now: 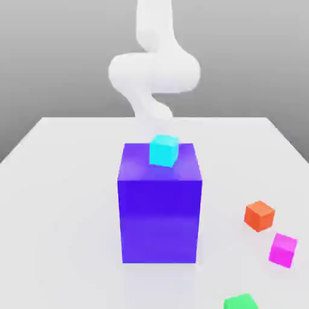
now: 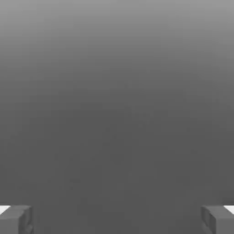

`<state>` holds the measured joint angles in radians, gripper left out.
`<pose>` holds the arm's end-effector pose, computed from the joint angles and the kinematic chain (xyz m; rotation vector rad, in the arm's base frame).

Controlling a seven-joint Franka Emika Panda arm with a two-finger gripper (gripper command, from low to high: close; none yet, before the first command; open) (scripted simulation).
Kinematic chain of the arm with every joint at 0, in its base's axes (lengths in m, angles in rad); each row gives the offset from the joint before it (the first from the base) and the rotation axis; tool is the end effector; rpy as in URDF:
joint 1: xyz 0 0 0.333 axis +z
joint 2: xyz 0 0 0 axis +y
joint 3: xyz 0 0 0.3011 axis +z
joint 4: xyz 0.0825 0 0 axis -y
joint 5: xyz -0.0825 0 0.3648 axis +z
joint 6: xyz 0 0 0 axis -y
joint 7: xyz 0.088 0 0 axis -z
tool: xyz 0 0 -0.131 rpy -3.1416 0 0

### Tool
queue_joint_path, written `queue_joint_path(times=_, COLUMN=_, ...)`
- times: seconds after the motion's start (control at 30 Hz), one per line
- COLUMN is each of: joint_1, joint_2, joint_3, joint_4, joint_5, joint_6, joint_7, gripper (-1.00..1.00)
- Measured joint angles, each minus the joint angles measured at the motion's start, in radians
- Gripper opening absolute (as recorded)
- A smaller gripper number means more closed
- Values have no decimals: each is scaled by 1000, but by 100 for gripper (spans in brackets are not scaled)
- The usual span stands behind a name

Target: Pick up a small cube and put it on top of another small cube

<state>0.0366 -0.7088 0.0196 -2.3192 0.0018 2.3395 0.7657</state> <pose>0.3866 0.0240 0.6441 -2.5353 0.9400 -0.9527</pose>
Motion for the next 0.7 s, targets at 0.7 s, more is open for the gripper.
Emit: queue_joint_path(times=0.7, joint_1=303, joint_2=769, joint_3=209, joint_4=-161, joint_5=-84, joint_6=331, joint_7=-216, gripper=0)
